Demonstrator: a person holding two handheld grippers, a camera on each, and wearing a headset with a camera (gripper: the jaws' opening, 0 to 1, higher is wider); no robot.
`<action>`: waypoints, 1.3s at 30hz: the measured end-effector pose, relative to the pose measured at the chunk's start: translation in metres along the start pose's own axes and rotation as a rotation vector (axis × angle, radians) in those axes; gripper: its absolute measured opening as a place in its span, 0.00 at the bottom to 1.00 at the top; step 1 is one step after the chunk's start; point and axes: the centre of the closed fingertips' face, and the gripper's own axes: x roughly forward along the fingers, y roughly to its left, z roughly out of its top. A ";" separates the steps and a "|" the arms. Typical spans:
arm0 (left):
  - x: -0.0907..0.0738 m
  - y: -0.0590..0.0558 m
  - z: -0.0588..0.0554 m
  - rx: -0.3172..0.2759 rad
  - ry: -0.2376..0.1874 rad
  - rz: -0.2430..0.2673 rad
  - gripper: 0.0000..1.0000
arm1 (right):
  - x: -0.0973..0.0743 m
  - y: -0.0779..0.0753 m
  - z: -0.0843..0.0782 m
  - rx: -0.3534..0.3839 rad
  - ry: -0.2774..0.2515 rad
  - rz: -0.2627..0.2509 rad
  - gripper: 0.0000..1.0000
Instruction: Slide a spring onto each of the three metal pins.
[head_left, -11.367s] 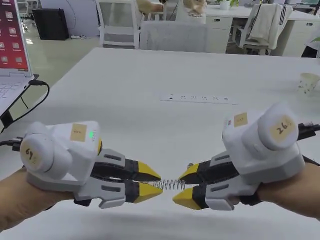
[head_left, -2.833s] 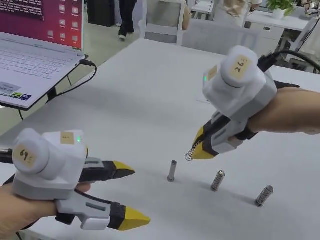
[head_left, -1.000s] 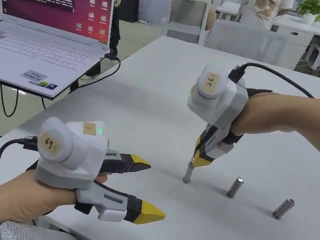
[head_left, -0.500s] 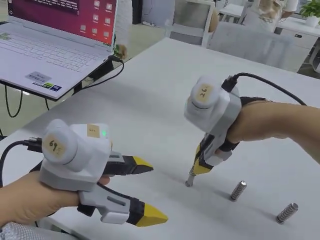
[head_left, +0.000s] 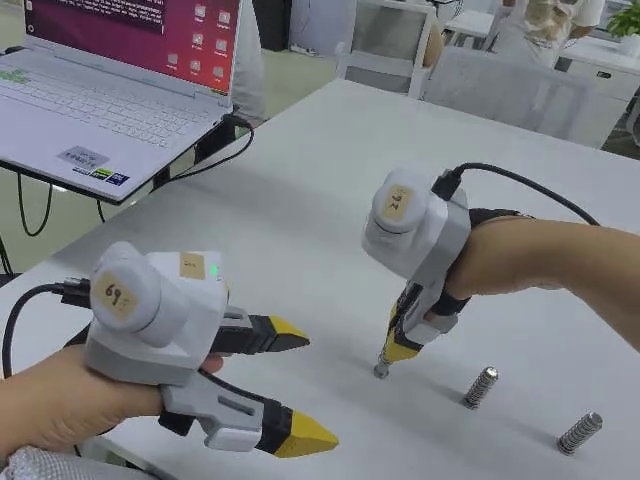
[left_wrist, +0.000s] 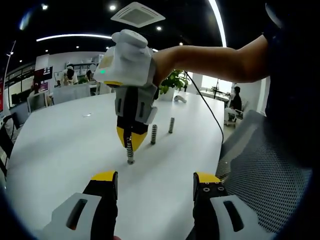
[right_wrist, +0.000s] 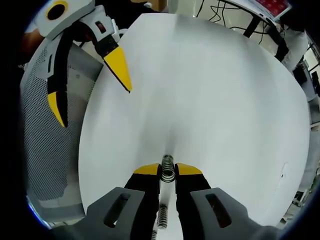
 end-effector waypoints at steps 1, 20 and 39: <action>0.000 0.000 0.000 0.000 0.000 0.000 0.56 | 0.002 0.000 -0.001 0.003 0.004 0.002 0.09; 0.001 0.000 0.000 -0.001 -0.002 -0.002 0.56 | 0.016 0.002 -0.001 0.028 0.011 0.017 0.09; 0.001 0.001 0.000 -0.002 -0.004 -0.002 0.56 | 0.021 0.007 0.005 0.035 -0.002 0.031 0.12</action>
